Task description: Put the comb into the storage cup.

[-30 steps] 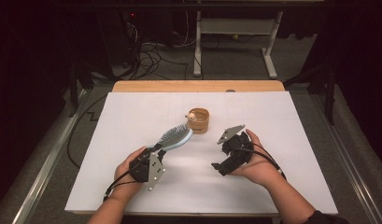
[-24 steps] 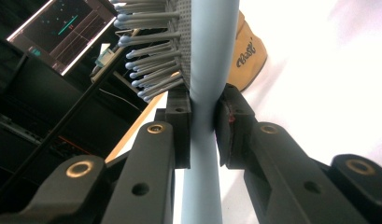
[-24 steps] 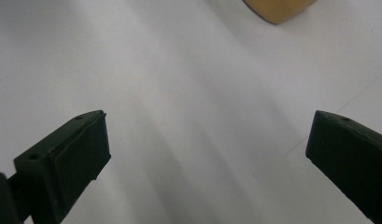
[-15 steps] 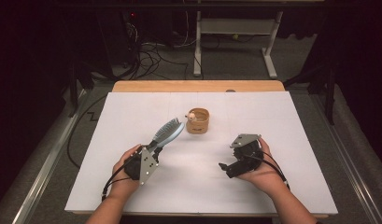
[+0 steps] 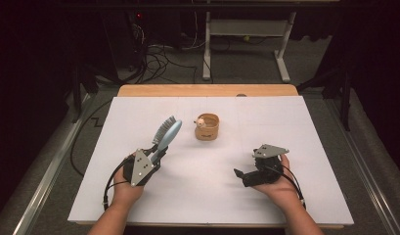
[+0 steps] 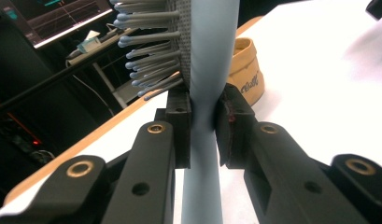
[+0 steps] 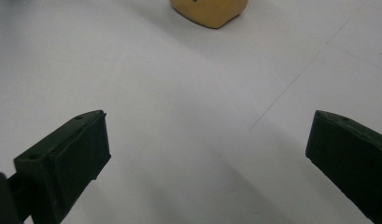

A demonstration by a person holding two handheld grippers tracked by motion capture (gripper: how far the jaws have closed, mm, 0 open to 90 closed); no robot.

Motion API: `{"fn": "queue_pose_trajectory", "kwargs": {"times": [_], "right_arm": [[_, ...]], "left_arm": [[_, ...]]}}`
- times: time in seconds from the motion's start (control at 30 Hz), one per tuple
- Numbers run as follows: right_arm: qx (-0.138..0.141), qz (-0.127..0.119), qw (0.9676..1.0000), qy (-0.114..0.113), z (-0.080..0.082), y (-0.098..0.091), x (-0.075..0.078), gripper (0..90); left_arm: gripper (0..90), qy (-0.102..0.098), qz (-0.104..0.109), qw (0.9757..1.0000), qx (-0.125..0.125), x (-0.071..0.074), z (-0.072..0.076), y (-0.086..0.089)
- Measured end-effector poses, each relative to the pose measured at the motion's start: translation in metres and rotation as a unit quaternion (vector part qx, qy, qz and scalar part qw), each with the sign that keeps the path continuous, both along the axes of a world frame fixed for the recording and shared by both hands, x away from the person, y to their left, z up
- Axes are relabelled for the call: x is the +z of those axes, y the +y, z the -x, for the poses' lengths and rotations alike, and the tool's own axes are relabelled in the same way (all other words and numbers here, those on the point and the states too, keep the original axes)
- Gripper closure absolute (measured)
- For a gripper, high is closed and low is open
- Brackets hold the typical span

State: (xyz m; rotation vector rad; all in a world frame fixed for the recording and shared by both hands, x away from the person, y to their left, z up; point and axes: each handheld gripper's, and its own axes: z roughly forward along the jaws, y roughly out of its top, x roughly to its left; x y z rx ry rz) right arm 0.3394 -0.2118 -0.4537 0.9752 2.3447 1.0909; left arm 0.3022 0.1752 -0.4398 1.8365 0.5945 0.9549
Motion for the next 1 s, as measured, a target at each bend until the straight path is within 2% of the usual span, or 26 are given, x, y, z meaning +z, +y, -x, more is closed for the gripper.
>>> {"fn": "queue_pose_trajectory", "kwargs": {"times": [0.2, 0.23, 0.4, 0.57, 0.67, 0.9, 1.0], "right_arm": [[-0.007, -0.014, 0.9999, -0.004, 0.003, -0.002, -0.006, 0.1], [-0.009, -0.024, 0.9996, -0.007, 0.005, -0.002, -0.008, 0.1], [-0.009, -0.037, 0.9992, -0.015, 0.008, -0.002, -0.009, 0.1], [-0.004, -0.05, 0.9985, -0.024, 0.012, 0.0, -0.011, 0.1], [-0.001, -0.051, 0.9984, -0.025, 0.013, 0.003, -0.012, 0.1], [0.006, -0.068, 0.9972, -0.03, 0.014, 0.009, -0.013, 0.1], [0.009, -0.073, 0.9968, -0.032, 0.015, 0.013, -0.012, 0.1]], "left_arm": [[77.7, 0.009, 0.023, 0.9997, -0.008, 0.001, -0.001, 0.004], [77.7, 0.013, 0.03, 0.9994, -0.011, 0.002, -0.001, 0.005], [77.7, 0.02, 0.048, 0.9985, -0.02, 0.003, -0.001, 0.006], [77.7, 0.033, 0.075, 0.9961, -0.034, 0.002, -0.001, 0.007], [77.7, 0.035, 0.078, 0.9956, -0.038, 0.002, 0.0, 0.007], [77.7, 0.051, 0.112, 0.9907, -0.058, 0.001, 0.0, 0.004], [77.7, 0.053, 0.115, 0.9898, -0.065, 0.0, 0.001, 0.001]]}}
